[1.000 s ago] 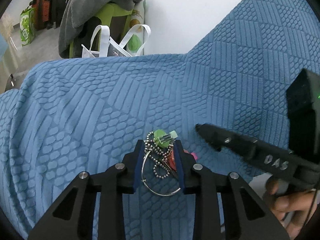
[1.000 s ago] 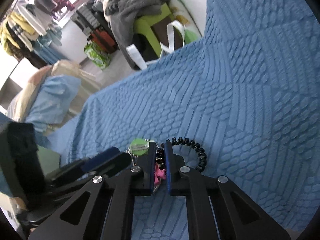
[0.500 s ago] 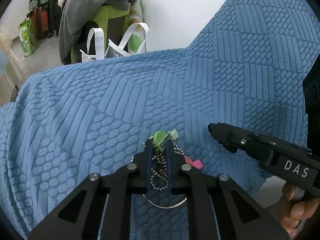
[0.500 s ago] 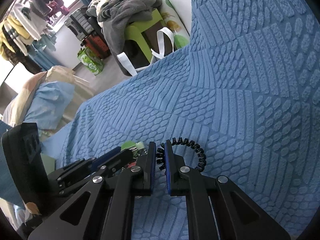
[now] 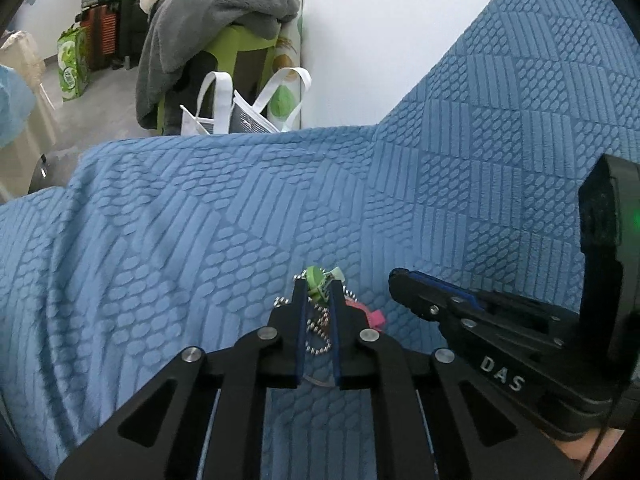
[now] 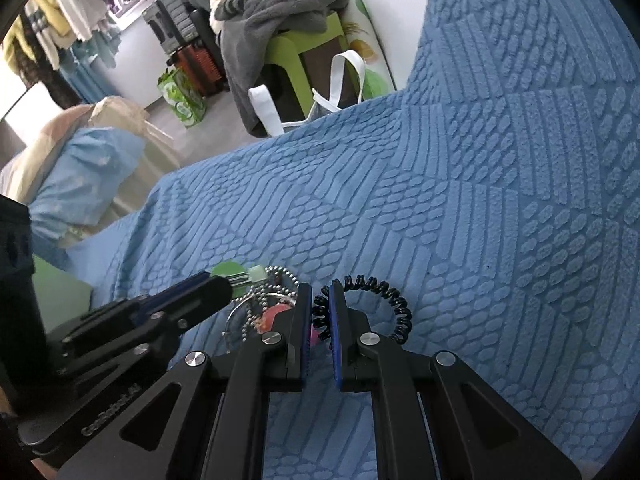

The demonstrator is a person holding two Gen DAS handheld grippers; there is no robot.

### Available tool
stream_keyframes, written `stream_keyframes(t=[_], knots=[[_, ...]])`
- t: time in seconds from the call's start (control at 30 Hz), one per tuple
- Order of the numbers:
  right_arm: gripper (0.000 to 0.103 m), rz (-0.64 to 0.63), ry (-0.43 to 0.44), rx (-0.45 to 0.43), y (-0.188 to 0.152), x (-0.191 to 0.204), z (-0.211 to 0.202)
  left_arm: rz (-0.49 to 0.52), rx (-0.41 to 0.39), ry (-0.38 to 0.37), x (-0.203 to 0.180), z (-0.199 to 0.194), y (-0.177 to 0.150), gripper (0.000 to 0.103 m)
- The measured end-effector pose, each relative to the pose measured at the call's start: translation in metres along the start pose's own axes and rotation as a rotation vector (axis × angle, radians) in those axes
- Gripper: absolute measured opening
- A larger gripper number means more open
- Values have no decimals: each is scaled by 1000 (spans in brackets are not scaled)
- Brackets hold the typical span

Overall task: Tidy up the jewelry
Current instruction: 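Lift the keyring and hair tie and carry both over the box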

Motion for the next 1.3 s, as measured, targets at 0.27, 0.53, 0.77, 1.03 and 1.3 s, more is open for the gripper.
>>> stream_keyframes(t=[0.27, 0.53, 0.77, 1.03, 1.3], knots=[[6, -113, -15, -18, 1, 38, -11, -12, -37, 20, 17, -41, -4, 10], [6, -173, -17, -52, -7, 73, -27, -32, -89, 47, 41, -83, -4, 10], [6, -192, -22, -81, -13, 90, -42, -43, -123, 72, 58, -118, -7, 10], [6, -196, -12, -130, -13, 107, -66, -23, -119, 145, 73, -147, -31, 10], [6, -248, 23, -185, -19, 141, -88, -50, -143, 145, 87, -183, -32, 10]])
Point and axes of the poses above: each gripper's, at about its wrist camera, not at the fingertips, and z roughly the way its jaws point, x to its left, y to its top, the point moved 4 cm from there along z, roughly the way its jaws point, and after that the axes turned 5 degrees about -z, right-handed, at the moved point
